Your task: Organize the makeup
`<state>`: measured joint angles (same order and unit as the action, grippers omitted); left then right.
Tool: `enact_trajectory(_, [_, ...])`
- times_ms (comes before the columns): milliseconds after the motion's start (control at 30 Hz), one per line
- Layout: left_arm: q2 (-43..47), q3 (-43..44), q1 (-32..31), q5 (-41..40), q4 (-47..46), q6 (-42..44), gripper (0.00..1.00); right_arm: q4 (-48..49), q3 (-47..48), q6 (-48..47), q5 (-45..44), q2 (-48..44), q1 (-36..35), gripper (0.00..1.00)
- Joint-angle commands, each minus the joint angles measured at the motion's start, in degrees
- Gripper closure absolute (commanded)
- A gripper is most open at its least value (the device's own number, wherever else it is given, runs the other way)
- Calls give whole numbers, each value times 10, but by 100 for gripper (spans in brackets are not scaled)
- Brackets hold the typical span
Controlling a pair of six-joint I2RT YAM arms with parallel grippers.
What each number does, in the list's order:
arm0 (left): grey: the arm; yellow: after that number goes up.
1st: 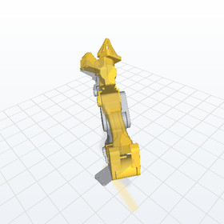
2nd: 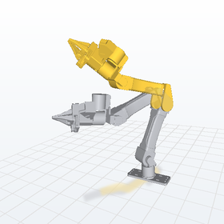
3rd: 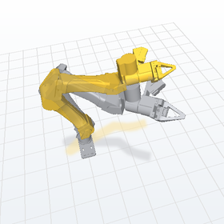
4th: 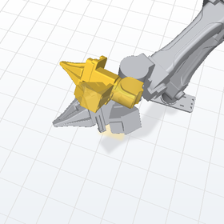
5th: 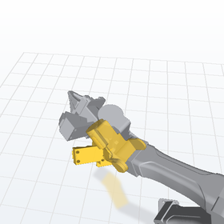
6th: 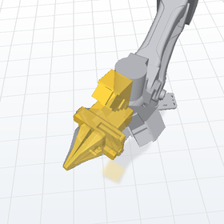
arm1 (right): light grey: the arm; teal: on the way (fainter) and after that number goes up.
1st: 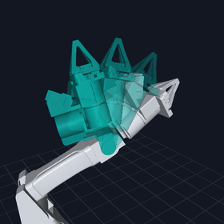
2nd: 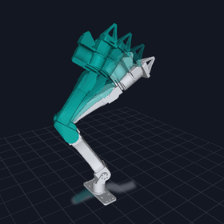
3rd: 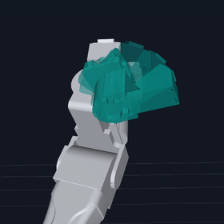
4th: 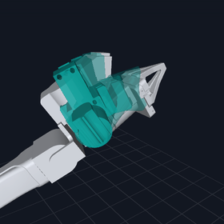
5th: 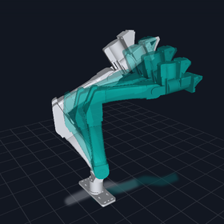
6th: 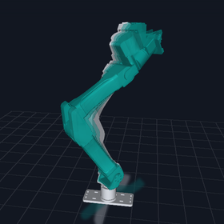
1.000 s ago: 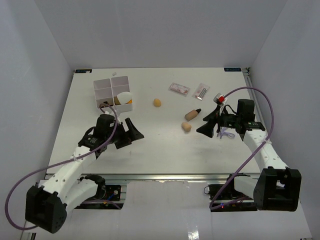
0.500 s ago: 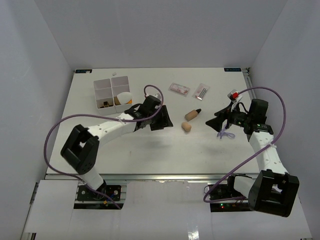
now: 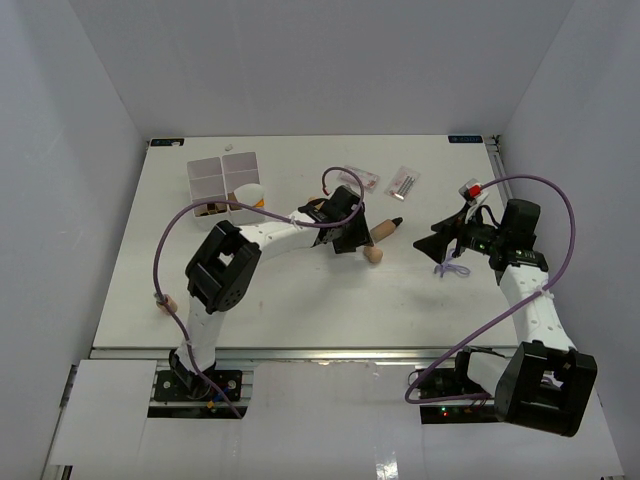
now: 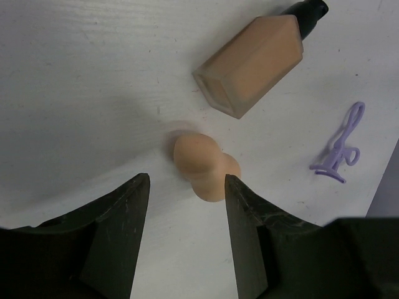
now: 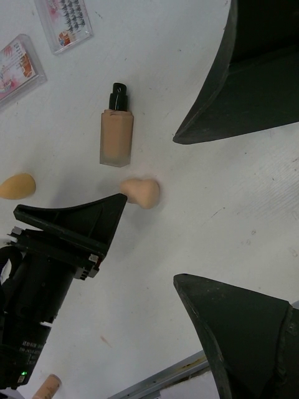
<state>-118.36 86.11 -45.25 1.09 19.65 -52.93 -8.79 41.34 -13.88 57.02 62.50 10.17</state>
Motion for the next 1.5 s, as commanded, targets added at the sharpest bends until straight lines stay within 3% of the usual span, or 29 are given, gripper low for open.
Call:
enact_trajectory(0, [-24, 55, -7, 24, -2, -17, 38, 23, -4, 5, 12, -16, 4, 9])
enact_trajectory(200, [-62, 76, -12, 44, -2, -23, 43, 24, -4, 7, 12, -19, 7, 9])
enact_trajectory(567, [-36, 47, -15, 42, -2, -3, 79, 25, -6, 7, 14, -22, 14, 9])
enact_trajectory(867, [181, -116, 7, -65, -2, 92, 92, 26, -10, 6, 17, -31, 19, 9])
enact_trajectory(967, [274, -151, 51, -63, 5, 119, 92, 28, -12, 6, 20, -33, 20, 9])
enact_trajectory(1133, [351, -184, 213, -12, 17, 155, 92, 37, -18, 12, 24, -37, 20, 10])
enact_trajectory(1233, [363, -163, 306, 10, 27, 175, 92, 40, -20, 15, 26, -37, 19, 10])
enact_trajectory(1467, [321, -104, 434, -5, 30, 192, 92, 44, -23, 18, 25, -37, 19, 10])
